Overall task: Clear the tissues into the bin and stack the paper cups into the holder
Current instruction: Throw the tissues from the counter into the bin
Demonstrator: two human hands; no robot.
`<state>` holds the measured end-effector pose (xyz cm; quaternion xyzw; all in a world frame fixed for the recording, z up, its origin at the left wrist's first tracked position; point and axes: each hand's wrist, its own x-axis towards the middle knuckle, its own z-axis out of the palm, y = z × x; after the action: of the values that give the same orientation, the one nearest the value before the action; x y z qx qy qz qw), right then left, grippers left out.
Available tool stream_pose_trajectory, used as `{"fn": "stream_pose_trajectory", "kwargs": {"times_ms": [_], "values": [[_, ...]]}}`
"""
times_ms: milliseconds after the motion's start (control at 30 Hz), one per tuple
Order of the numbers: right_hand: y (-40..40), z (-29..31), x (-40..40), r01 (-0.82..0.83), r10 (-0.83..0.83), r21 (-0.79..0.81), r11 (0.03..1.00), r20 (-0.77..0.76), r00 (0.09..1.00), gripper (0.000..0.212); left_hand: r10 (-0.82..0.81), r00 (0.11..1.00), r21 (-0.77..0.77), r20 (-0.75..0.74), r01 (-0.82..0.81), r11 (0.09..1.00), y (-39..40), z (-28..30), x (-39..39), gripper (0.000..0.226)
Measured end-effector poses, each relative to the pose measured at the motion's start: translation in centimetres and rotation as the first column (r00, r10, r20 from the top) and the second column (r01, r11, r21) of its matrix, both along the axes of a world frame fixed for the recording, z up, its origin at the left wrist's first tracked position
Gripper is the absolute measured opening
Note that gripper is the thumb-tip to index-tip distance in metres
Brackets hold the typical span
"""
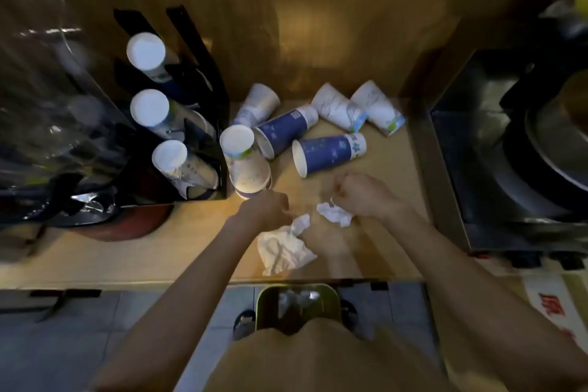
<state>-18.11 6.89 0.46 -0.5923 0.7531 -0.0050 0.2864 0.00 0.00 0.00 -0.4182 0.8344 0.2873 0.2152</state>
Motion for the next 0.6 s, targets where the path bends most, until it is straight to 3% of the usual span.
{"fn": "stream_pose_trajectory", "kwargs": {"times_ms": [133, 267, 467, 600], "values": [[1.3, -2.6, 0.4, -0.007, 0.011, 0.028, 1.000, -0.134, 0.991, 0.039, 0.050, 0.997, -0.005, 0.053, -0.049, 0.999, 2.5, -2.9, 1.2, 0.054], [2.4, -5.2, 0.5, 0.055, -0.061, -0.052, 0.997, -0.123, 0.990, 0.040, 0.149, 0.989, -0.100, -0.014, -0.150, 0.984, 5.0, -5.2, 1.4, 0.053], [3.7, -8.8, 0.1, 0.003, -0.021, -0.108, 0.994, -0.166, 0.986, 0.049, 0.306, 0.945, -0.151, -0.115, -0.321, 0.935, 7.7, -8.1, 1.1, 0.044], [4.1, -10.1, -0.4, 0.011, -0.026, -0.161, 0.987, -0.097, 0.995, 0.040, 0.361, 0.919, -0.215, -0.159, -0.389, 0.896, 8.4, -8.6, 0.6, 0.036]]}}
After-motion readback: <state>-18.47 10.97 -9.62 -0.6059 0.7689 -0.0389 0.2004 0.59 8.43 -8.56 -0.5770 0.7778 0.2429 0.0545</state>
